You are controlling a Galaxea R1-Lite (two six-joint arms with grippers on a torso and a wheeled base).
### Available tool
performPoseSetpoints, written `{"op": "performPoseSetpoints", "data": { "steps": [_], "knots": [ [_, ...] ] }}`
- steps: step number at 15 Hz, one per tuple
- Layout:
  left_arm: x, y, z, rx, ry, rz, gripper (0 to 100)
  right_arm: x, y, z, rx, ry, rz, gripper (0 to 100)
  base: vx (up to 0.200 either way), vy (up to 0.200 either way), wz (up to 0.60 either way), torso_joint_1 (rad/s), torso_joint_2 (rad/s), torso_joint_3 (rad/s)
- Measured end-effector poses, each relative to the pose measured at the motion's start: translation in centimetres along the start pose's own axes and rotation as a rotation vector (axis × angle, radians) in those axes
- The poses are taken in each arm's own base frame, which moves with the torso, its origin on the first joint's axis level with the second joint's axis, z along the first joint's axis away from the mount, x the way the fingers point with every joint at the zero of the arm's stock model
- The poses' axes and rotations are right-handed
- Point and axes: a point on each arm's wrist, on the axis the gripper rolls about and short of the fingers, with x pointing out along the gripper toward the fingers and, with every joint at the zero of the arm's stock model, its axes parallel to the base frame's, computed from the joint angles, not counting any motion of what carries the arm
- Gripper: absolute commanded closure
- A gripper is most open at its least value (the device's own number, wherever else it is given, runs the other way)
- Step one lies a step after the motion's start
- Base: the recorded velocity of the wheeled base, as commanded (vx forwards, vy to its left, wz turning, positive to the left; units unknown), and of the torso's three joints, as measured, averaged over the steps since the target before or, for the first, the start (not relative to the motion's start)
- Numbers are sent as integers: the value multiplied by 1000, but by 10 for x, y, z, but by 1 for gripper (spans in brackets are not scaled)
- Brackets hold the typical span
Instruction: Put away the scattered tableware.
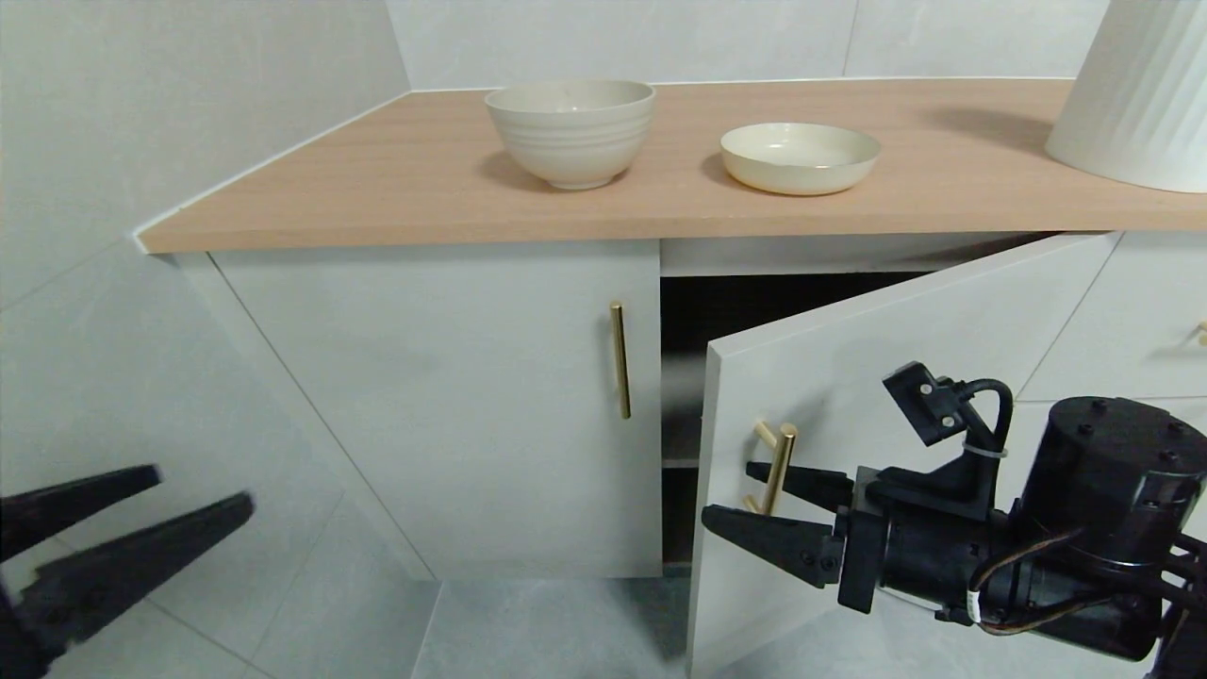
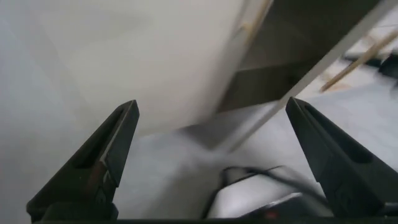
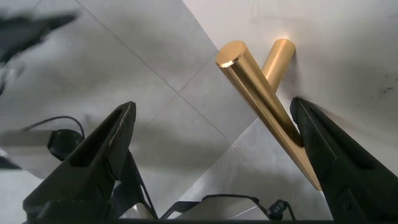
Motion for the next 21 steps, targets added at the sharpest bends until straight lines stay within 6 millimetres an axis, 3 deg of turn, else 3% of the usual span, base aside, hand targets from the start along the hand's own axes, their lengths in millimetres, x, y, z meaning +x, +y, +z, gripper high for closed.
{"op": "performPoseSetpoints", "data": {
  "steps": [2,4,8,9,13,18,21],
  "knots": [
    [58,-4,14,-64,11,-125,0,0,0,0,1,2,1,0,0,0,0,0,0,0],
    [106,-25,12,-119,26,-262,0,1,-1,-1,2,5,1,0,0,0,0,0,0,0],
    [156,-54,-14,-135,99,-378,0,1,-1,-1,2,6,2,0,0,0,0,0,0,0],
    [163,-58,-19,-133,116,-389,100,1,-1,-1,2,7,2,0,0,0,0,0,0,0],
    [192,-66,-31,-118,84,-425,100,1,-1,-1,2,9,1,0,0,0,0,0,0,0],
    [230,-78,-38,-100,-130,-502,100,1,-2,-2,5,11,0,0,0,0,0,0,0,0],
    [249,-93,-56,-89,-116,-581,100,2,-3,-3,9,16,-4,0,0,0,0,0,0,0]
  ]
}}
